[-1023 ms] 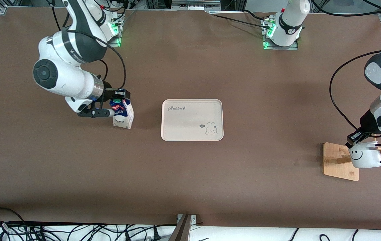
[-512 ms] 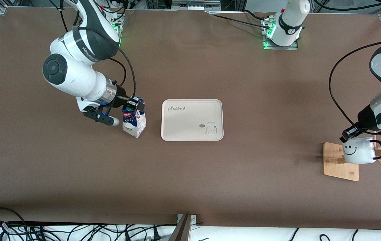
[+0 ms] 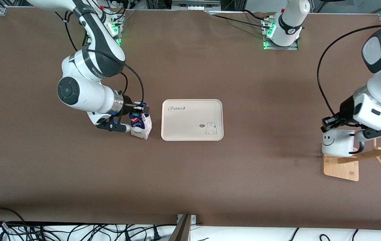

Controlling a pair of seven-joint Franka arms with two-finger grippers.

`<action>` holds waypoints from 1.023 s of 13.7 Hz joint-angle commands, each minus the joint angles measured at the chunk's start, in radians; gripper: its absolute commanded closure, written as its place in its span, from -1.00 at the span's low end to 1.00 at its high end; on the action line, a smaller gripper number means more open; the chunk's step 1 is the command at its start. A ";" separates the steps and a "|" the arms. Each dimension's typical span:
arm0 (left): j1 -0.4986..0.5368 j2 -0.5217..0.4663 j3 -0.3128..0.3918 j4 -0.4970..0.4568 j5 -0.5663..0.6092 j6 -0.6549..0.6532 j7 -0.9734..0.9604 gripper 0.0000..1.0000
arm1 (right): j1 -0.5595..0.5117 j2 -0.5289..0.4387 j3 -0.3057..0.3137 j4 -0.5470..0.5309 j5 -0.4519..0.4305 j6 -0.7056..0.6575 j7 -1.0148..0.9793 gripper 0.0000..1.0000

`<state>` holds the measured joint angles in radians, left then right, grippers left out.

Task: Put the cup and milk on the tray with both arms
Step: 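Lower the carton onto the tray with the right gripper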

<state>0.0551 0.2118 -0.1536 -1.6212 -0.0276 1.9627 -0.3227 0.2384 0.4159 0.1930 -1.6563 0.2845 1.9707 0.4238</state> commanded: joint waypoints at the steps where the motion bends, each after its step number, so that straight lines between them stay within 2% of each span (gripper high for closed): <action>1: -0.040 0.061 -0.004 0.106 0.061 -0.065 -0.006 1.00 | 0.002 0.007 0.005 0.032 -0.018 -0.012 -0.089 0.72; 2: -0.046 0.069 -0.004 0.118 0.061 -0.068 -0.004 1.00 | 0.002 0.010 0.011 0.042 -0.015 -0.010 -0.096 0.79; 6: -0.083 0.084 -0.004 0.126 0.098 -0.085 -0.004 1.00 | 0.016 0.053 0.057 0.095 -0.018 -0.010 -0.091 0.82; 8: -0.123 0.119 -0.003 0.182 0.135 -0.152 -0.007 1.00 | 0.051 0.076 0.062 0.096 -0.034 0.003 -0.097 0.82; 11: -0.123 0.178 0.000 0.282 0.135 -0.264 -0.004 1.00 | 0.090 0.086 0.062 0.098 -0.048 0.011 -0.088 0.82; 14: -0.123 0.182 0.000 0.285 0.136 -0.266 -0.004 1.00 | 0.111 0.109 0.063 0.131 -0.041 0.013 -0.083 0.82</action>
<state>-0.0622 0.3656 -0.1539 -1.3920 0.0798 1.7308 -0.3279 0.3370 0.4943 0.2525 -1.5784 0.2527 1.9910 0.3369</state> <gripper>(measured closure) 0.925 0.753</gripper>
